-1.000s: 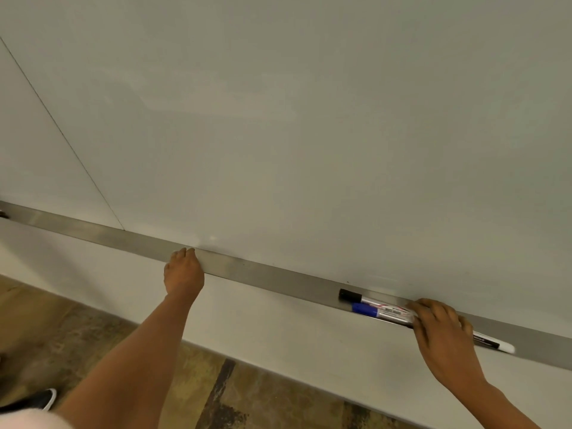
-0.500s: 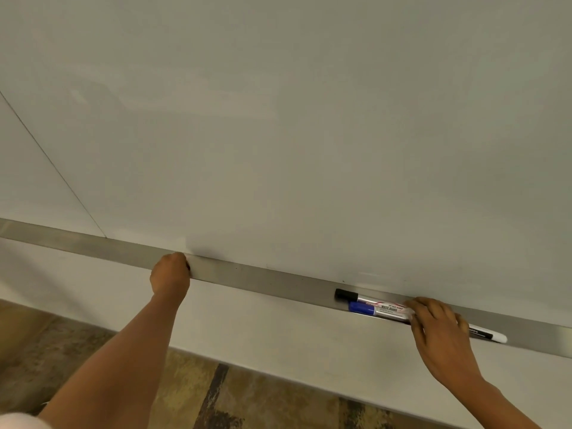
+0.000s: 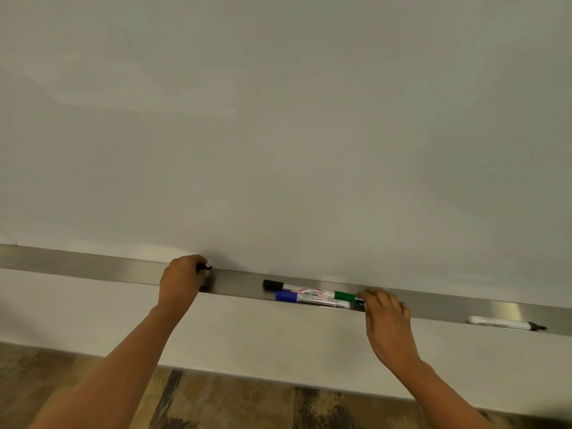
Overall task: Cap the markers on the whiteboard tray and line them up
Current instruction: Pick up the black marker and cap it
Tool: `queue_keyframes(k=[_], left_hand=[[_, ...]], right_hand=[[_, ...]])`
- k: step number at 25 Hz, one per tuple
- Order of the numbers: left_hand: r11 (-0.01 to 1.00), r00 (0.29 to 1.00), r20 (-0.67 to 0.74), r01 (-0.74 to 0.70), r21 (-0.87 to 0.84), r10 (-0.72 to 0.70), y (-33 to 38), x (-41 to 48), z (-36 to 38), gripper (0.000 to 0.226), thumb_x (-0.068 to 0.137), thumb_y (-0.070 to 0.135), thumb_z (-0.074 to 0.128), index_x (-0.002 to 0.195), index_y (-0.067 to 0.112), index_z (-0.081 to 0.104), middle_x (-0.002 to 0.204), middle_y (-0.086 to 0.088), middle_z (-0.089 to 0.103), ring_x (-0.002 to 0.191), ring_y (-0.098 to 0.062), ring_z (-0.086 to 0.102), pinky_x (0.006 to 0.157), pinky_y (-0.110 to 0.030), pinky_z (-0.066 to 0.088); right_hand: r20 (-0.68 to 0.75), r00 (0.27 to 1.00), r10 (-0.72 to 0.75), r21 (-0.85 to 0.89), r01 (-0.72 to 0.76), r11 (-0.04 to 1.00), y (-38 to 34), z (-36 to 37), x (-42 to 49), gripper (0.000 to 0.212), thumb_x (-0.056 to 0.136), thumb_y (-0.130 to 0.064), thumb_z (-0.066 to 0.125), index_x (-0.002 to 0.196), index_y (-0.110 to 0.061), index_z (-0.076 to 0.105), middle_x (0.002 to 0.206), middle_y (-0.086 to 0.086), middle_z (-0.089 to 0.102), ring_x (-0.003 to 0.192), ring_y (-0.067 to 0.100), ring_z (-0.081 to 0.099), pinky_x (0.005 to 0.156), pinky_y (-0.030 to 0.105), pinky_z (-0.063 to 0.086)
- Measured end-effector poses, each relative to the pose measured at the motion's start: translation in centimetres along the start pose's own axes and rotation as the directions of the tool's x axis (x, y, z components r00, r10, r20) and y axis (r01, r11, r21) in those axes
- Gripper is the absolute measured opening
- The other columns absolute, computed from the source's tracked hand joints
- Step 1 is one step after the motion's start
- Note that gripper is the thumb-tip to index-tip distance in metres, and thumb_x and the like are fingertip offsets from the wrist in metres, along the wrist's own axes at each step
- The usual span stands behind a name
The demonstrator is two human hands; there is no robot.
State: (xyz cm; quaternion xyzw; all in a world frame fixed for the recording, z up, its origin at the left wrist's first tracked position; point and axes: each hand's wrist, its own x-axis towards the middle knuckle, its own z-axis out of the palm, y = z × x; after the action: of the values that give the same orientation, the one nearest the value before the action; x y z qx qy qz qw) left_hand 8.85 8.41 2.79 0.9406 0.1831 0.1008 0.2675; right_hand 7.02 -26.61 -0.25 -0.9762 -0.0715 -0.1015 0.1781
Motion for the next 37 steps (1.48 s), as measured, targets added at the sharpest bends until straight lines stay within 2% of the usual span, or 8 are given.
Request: queue_keyframes(k=[8,16,18,23,28,31,33,37], left_hand=[[0.969,0.962,0.147,-0.213,-0.124,0.231,11.3,-5.0,5.5,0.028,0.085,0.002,0.055,0.112,0.004,0.062,0.111,-0.018,0.069,0.102,-0.031,0.063,0.094,-0.032,0.045],[0.943,0.931,0.2,-0.266,-0.202,0.305,17.5,-9.9,9.5,0.029,0.086,0.002,0.055,0.114,0.007,0.062,0.112,-0.016,0.068,0.101,-0.028,0.062,0.094,-0.028,0.044],[0.939,0.928,0.205,-0.266,-0.22,0.311,18.4,-11.0,10.4,0.029,0.085,0.003,0.056,0.112,0.008,0.063,0.11,-0.015,0.069,0.099,-0.028,0.063,0.093,-0.028,0.044],[0.941,0.941,0.206,-0.21,-0.265,0.268,19.8,-12.6,11.7,0.032,0.082,0.006,0.062,0.114,0.008,0.062,0.112,-0.012,0.069,0.103,-0.024,0.062,0.087,-0.02,0.039],[0.941,0.952,0.208,-0.155,-0.3,0.223,20.3,-13.4,12.1,0.03,0.079,0.007,0.066,0.109,0.008,0.064,0.106,-0.013,0.071,0.095,-0.022,0.063,0.083,-0.019,0.04],[0.937,0.954,0.198,-0.159,-0.313,0.227,20.5,-13.7,12.0,0.028,0.078,0.008,0.067,0.106,0.009,0.066,0.104,-0.012,0.071,0.092,-0.017,0.063,0.081,-0.019,0.041],[0.933,0.954,0.19,-0.165,-0.32,0.234,20.7,-13.8,11.9,0.028,0.078,0.008,0.067,0.106,0.01,0.066,0.104,-0.011,0.072,0.087,-0.013,0.06,0.08,-0.019,0.042],[0.923,0.957,0.174,-0.162,-0.35,0.234,21.0,-14.0,11.9,0.028,0.077,0.006,0.068,0.105,0.01,0.067,0.103,-0.011,0.072,0.082,-0.008,0.055,0.073,-0.013,0.038]], right_hand=[[-0.083,0.979,0.188,0.047,-0.185,0.982,7.5,-3.5,-0.9,0.031,0.087,-0.004,0.051,0.118,-0.011,0.054,0.138,0.016,0.046,0.126,0.034,0.043,0.104,0.052,0.033],[0.145,0.929,0.34,-0.276,-0.292,0.916,14.8,-5.8,-1.8,0.047,0.092,-0.051,0.03,0.129,-0.022,0.038,0.147,0.006,0.033,0.14,0.025,0.018,0.11,0.063,0.013],[0.169,0.938,0.303,-0.302,-0.244,0.922,15.4,-6.1,-2.1,0.04,0.094,-0.047,0.031,0.126,-0.023,0.039,0.142,0.003,0.039,0.136,0.023,0.026,0.11,0.06,0.018],[0.136,0.977,0.163,-0.281,-0.12,0.952,16.0,-6.7,-1.7,0.032,0.091,-0.006,0.039,0.119,-0.018,0.046,0.124,0.003,0.053,0.117,0.022,0.043,0.099,0.037,0.036],[0.134,0.99,0.045,-0.218,-0.015,0.976,15.5,-7.1,-0.6,0.028,0.091,-0.003,0.044,0.113,-0.014,0.056,0.118,0.005,0.056,0.109,0.021,0.045,0.086,0.03,0.042],[0.073,0.997,-0.033,-0.074,0.038,0.996,13.7,-8.2,-0.4,0.018,0.092,-0.013,0.049,0.106,-0.013,0.061,0.11,0.005,0.06,0.101,0.02,0.05,0.08,0.031,0.046],[-0.097,0.991,-0.092,0.111,0.102,0.989,11.9,-9.1,-0.7,0.016,0.092,-0.019,0.051,0.101,-0.012,0.062,0.1,0.005,0.063,0.092,0.02,0.054,0.072,0.03,0.047],[-0.351,0.935,0.047,0.58,0.178,0.795,8.4,-10.9,-1.2,0.006,0.088,-0.018,0.058,0.093,-0.016,0.06,0.084,-0.004,0.066,0.079,0.004,0.06,0.069,0.007,0.044]])
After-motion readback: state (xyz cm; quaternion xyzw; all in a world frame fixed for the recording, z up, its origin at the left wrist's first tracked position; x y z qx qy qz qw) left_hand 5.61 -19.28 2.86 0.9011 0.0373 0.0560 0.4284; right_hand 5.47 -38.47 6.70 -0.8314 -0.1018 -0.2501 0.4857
